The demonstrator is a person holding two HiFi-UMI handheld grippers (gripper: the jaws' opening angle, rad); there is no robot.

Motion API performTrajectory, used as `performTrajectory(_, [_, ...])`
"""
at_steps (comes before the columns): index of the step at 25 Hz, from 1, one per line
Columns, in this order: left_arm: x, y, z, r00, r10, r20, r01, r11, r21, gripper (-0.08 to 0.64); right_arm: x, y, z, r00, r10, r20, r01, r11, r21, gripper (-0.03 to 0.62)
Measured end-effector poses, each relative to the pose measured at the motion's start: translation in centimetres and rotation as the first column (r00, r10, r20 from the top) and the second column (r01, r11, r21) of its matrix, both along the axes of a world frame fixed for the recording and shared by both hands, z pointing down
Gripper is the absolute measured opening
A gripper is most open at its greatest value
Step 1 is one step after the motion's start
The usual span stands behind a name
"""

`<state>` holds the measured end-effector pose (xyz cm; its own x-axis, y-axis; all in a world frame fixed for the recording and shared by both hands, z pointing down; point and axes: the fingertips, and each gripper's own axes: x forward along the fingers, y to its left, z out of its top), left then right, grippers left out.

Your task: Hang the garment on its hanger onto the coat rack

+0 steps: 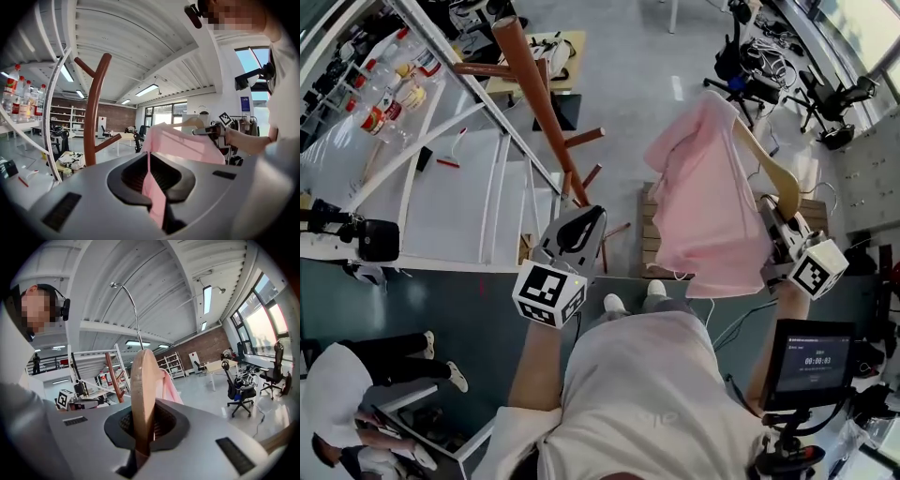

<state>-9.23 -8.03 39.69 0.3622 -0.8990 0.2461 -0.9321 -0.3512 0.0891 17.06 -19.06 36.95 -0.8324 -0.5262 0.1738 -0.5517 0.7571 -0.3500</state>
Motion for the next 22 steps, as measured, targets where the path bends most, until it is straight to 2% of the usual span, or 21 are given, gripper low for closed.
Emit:
performTrajectory(11, [-2.0,-0.5,-1.3,0.991,-0.131,0.036,0.131,0.991,0.011,0.008,-6.4,-5.3,-0.5,0.986,-0.161,-0.032,0.162,0.986,0.027,0.005])
performTrajectory(18, [-3.4,0.6,-1.5,0.970,-0.238,0.051,0.238,0.971,0.011,0.008,-9.7,-8.0,-1.2,0.966,-0.246,-0.077,0.250,0.967,0.048,0.005])
performTrajectory(22, [-3.9,1.7,-1.8,0.951,-0.302,0.065,0.302,0.953,0.015,0.008,-11.8,-9.3,-2.0,0.947,-0.313,-0.075,0.318,0.945,0.069,0.005])
